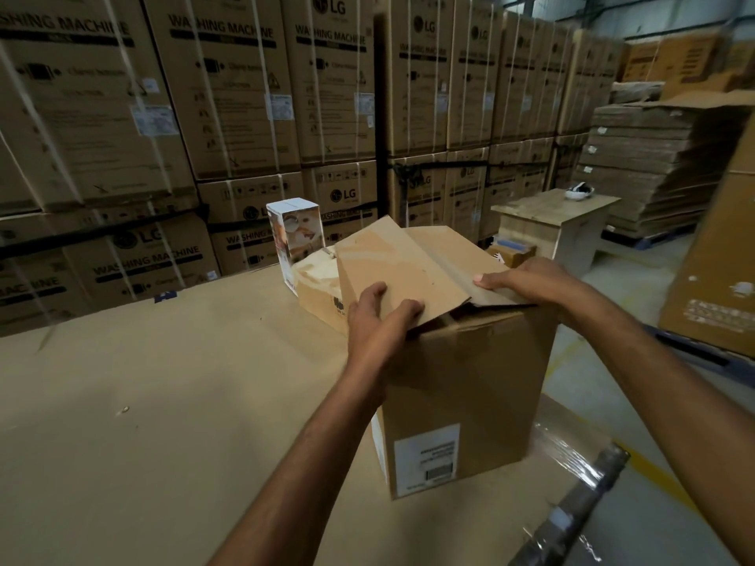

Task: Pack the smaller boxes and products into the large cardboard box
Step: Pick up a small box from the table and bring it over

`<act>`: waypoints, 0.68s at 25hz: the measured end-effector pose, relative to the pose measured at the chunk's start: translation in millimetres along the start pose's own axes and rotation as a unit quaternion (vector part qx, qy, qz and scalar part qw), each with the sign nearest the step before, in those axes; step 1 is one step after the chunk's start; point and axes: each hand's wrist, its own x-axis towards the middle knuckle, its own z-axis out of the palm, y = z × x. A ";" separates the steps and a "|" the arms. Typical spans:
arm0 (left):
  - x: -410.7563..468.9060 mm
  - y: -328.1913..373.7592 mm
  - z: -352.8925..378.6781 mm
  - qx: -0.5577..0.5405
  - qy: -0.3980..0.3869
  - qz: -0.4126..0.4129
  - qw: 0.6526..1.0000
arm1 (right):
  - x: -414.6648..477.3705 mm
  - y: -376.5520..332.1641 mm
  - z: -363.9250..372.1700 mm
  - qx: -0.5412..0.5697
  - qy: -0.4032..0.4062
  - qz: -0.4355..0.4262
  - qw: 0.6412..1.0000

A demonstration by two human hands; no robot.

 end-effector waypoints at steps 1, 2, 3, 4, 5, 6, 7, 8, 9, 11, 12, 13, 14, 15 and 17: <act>-12.5 1.0 -12.2 0.003 -0.003 0.000 1.000 | -18.6 -2.3 2.7 0.014 -0.014 0.005 1.000; -25.7 2.1 -25.2 0.007 -0.004 -0.001 1.000 | -36.8 -4.9 6.4 0.025 -0.033 0.008 0.999; -37.6 2.2 -37.9 0.013 -0.002 0.000 1.000 | -55.2 -8.5 9.5 0.034 -0.047 0.006 0.998; -50.0 1.6 -53.7 0.022 0.004 0.003 1.000 | -72.9 -13.1 15.1 0.038 -0.054 -0.003 0.998; -60.7 -0.1 -68.4 0.031 0.014 0.004 0.999 | -91.0 -17.8 20.2 0.032 -0.059 -0.010 0.998; -71.0 -2.0 -83.0 0.043 0.031 0.002 0.999 | -109.6 -24.2 25.2 0.025 -0.058 -0.016 0.998; -81.1 -4.0 -99.8 0.057 0.056 0.001 0.997 | -127.7 -31.2 32.3 0.015 -0.064 -0.020 0.998; -90.5 -6.5 -116.8 0.068 0.085 0.002 0.994 | -147.3 -37.5 40.4 0.010 -0.076 -0.021 0.997; -98.4 -9.7 -135.0 0.071 0.108 0.002 0.992 | -162.5 -40.3 50.4 0.024 -0.100 -0.018 0.995; -110.5 -12.7 -169.9 0.036 0.120 -0.018 0.992 | -193.9 -49.9 67.6 0.090 -0.135 -0.023 0.986; -116.8 -11.1 -184.3 0.005 0.113 -0.032 0.993 | -205.3 -54.9 73.4 0.126 -0.150 -0.027 0.980; -121.5 -9.7 -196.1 -0.021 0.102 -0.046 0.993 | -210.7 -58.5 80.4 0.160 -0.165 -0.029 0.973; -126.5 -7.6 -207.7 -0.034 0.094 -0.053 0.994 | -218.5 -64.3 87.4 0.193 -0.181 -0.029 0.964; -131.6 -5.2 -218.0 -0.038 0.093 -0.054 0.994 | -224.4 -69.3 94.1 0.215 -0.192 -0.038 0.957; -144.4 -3.1 -238.6 -0.030 0.104 -0.048 0.993 | -239.8 -80.5 107.4 0.236 -0.192 -0.067 0.950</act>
